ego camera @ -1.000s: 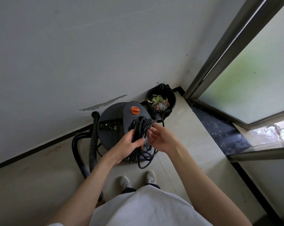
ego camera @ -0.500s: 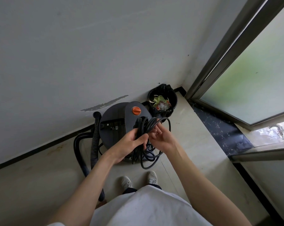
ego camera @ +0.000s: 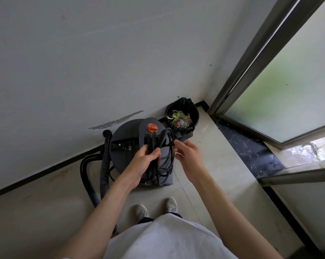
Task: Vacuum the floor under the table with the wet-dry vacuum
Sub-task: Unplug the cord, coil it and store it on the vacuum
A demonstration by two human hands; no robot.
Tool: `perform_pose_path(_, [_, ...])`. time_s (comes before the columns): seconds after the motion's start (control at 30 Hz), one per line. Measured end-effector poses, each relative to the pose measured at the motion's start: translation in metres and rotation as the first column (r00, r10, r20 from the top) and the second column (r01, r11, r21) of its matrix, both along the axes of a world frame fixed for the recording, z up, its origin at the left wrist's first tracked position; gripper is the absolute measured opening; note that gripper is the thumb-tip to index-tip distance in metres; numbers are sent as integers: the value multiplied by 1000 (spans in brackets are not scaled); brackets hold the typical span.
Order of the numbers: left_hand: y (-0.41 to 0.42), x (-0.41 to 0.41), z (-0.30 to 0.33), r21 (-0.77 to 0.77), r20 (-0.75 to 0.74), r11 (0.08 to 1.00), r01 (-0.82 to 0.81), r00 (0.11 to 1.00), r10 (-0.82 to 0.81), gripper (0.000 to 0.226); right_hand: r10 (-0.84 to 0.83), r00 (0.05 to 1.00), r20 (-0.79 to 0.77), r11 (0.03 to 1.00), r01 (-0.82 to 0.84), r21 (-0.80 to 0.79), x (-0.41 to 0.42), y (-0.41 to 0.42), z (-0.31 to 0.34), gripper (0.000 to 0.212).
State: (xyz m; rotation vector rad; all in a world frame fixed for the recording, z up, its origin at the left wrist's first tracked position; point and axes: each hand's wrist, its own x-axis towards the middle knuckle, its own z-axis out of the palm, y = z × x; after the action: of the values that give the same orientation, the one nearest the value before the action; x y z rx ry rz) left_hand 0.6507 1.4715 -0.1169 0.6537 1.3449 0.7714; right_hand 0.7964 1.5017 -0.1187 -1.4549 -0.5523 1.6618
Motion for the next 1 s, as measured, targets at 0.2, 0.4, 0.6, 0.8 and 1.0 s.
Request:
perform_pose_path(0.2, [7,-3,12,1,-95,990,143,985,-143,30,54,962,266,983,-98,155,4,-5,16,5])
perform_pose_path(0.4, [3,-2,19,50,-44,962,267,963,-265,23,-238,956,-170,956,200,-217,8,13,10,17])
perform_pose_path(0.6, [9,-7,17,-10,-34,987,162,986,-163,24,-151,988,23,987,149,51,14,1,17,20])
perform_pose_path(0.8, [10,2,14,-91,-99,989,115,987,-124,26,-26,790,612,883,-269,385,9,-10,6,10])
perform_pose_path(1.0, [5,-1,24,-101,-77,958,268,958,-277,23,125,694,709,746,-537,394,-2,-10,10,8])
